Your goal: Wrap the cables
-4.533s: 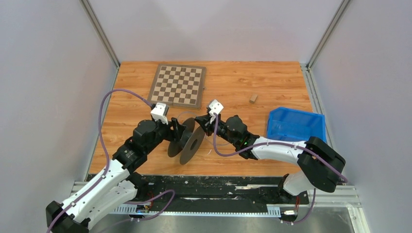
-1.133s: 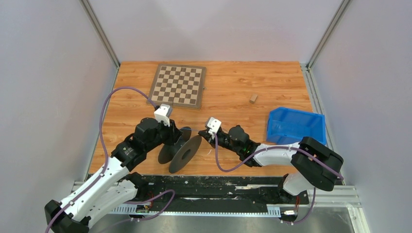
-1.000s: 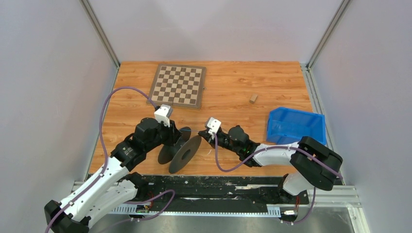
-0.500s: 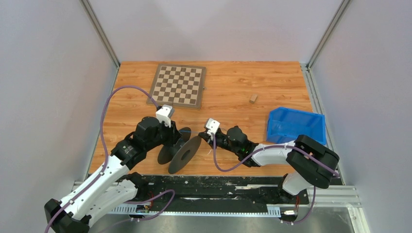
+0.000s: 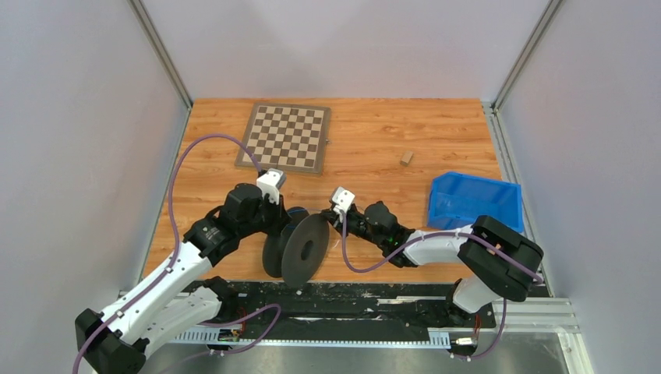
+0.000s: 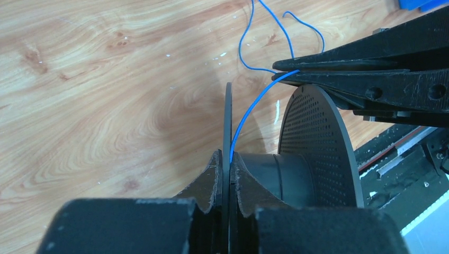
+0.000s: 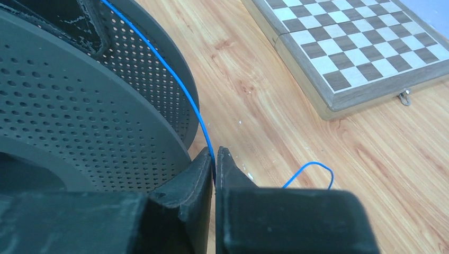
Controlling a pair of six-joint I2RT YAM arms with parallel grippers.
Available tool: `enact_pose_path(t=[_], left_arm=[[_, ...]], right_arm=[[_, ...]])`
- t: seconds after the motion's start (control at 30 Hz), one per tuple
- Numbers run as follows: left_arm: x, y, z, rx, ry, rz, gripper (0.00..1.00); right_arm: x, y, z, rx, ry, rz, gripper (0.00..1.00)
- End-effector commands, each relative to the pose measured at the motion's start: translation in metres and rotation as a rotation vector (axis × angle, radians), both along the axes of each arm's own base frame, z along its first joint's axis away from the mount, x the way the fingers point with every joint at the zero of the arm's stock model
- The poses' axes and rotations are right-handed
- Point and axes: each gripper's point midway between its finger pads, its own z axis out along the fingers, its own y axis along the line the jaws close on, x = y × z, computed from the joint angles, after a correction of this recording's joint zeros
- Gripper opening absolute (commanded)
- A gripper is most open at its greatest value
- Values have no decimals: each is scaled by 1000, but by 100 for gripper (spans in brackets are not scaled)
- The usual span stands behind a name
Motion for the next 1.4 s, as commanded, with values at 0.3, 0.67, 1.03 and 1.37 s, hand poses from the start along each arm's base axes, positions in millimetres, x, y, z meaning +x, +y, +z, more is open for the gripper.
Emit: enact_pose_path(t=[0.3,0.67,1.03,1.37], left_arm=[[21,19,68,54,-128,92,0],[-3,27,187,-149,-332,85,0],[-26,41,249,-375,-461,137,0],[-31,45,268,-427,-497,149,0]], right_arm=[[-5,-35,51,136,98,-88,33],[-20,-61,76,191,4,-22,70],[-63,-12,18,198,153,319,80],[-87,43,-21,117,122,430,79]])
